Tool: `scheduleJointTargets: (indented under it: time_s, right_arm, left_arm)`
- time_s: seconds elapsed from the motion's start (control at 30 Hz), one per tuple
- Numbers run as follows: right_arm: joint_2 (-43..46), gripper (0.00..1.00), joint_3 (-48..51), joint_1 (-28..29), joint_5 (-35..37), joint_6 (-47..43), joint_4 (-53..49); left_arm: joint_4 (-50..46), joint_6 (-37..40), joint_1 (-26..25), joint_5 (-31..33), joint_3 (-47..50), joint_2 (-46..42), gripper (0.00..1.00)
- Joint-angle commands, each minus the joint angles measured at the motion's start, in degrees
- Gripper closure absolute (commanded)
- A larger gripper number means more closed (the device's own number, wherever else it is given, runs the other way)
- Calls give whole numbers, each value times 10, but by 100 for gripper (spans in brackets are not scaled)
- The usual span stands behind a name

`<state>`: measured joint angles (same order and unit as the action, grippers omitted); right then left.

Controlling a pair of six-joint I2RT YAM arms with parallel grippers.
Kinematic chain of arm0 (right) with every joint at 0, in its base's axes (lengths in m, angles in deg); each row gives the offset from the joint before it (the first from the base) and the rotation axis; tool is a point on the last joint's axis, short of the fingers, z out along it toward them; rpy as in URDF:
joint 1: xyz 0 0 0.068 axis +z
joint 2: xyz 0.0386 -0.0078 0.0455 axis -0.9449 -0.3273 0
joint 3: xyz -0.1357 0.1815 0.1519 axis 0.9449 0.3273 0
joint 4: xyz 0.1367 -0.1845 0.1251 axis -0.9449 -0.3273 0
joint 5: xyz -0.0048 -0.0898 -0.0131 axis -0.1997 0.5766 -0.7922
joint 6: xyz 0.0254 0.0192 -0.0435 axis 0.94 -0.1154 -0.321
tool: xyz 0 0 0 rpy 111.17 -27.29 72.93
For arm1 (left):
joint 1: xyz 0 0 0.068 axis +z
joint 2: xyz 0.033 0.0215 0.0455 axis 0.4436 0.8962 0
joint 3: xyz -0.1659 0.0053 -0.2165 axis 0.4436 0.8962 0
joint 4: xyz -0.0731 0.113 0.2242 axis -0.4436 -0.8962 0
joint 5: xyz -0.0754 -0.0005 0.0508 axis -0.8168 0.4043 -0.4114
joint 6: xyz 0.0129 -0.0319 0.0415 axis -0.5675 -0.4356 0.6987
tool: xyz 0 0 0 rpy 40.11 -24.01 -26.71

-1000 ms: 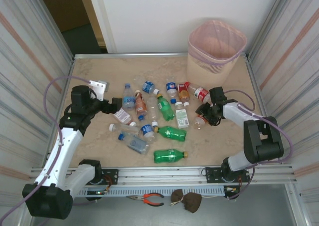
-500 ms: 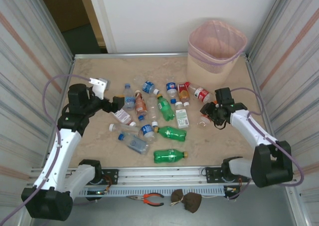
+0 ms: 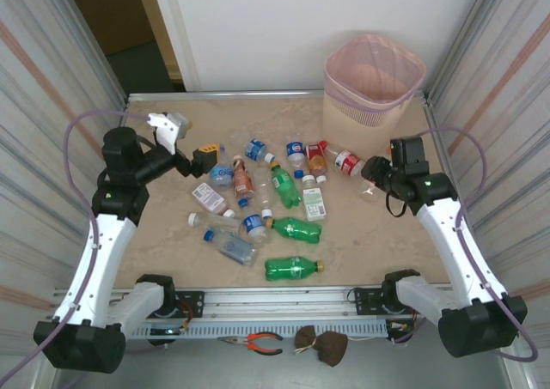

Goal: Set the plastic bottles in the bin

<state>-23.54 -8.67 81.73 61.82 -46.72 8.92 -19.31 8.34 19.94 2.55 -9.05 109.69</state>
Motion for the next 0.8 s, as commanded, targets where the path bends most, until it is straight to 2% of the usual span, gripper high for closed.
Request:
scheduleJointTargets:
  time_s: [0.0,0.17,0.37,0.6,0.77]
  right_arm:
    - [8,42,-58,-4,30,-35,-42]
    - [3,42,-139,-4,37,-53,-48]
    - [-36,41,-234,-4,60,-100,-38]
    - [-120,40,-336,-15,97,-170,-7]
    - [-186,40,-404,-50,76,-186,20]
  left_arm:
    - [32,18,4,-50,-31,12,1]
    - [46,16,4,-71,-31,21,1]
    - [161,-33,9,-73,45,7,1]
    - [139,-10,14,-57,59,-16,2]
    - [134,-1,14,-35,74,-36,1]
